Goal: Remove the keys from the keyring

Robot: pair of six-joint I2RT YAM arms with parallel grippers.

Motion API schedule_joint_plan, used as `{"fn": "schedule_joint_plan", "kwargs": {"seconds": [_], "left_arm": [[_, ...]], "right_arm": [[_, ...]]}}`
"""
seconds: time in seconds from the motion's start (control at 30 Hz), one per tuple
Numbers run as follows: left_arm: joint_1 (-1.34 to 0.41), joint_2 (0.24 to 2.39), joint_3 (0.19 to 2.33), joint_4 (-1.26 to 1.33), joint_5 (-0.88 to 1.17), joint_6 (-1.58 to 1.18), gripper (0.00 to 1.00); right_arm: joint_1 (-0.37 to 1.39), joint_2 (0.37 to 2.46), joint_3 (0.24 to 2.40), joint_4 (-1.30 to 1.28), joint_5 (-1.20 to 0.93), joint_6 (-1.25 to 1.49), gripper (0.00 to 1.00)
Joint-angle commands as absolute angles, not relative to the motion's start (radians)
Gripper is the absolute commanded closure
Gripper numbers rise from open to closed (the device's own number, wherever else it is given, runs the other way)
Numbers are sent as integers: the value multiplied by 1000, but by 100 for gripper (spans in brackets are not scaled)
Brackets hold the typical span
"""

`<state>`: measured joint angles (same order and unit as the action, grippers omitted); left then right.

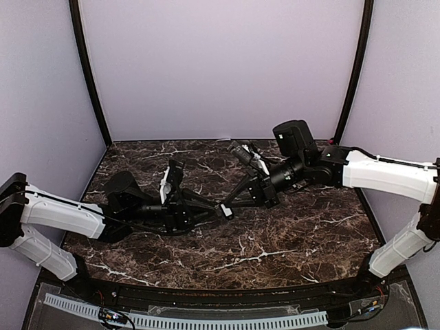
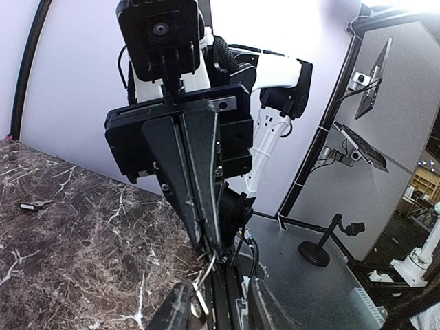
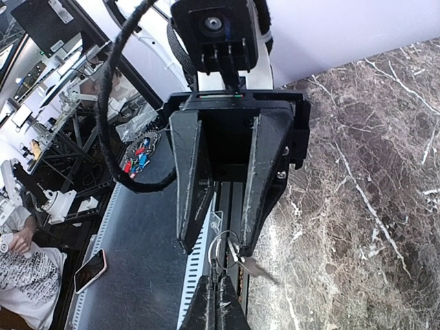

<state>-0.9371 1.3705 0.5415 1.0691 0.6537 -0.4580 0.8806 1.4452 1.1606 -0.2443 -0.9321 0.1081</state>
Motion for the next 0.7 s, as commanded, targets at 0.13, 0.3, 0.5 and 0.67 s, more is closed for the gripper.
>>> {"fn": "schedule_joint_plan", "kwargs": {"seconds": [0.13,0.3,0.5,0.67], "left_arm": [[-942,1393,545,1151,666,-487,69],[-942,1406,549,1196,659,-502,69],[-942,1419,539,1250,665,-533,73],[-942,1429,539,1265,679,-544,79]], "right_arm": [[872,1422,1144,-138,-1011,151,100],[873,1423,1113,-134,-1032,158,100],[873,1422,1101,-117,-1044,169,100],[873,1420,1097,-104,-1044,183,100]]}}
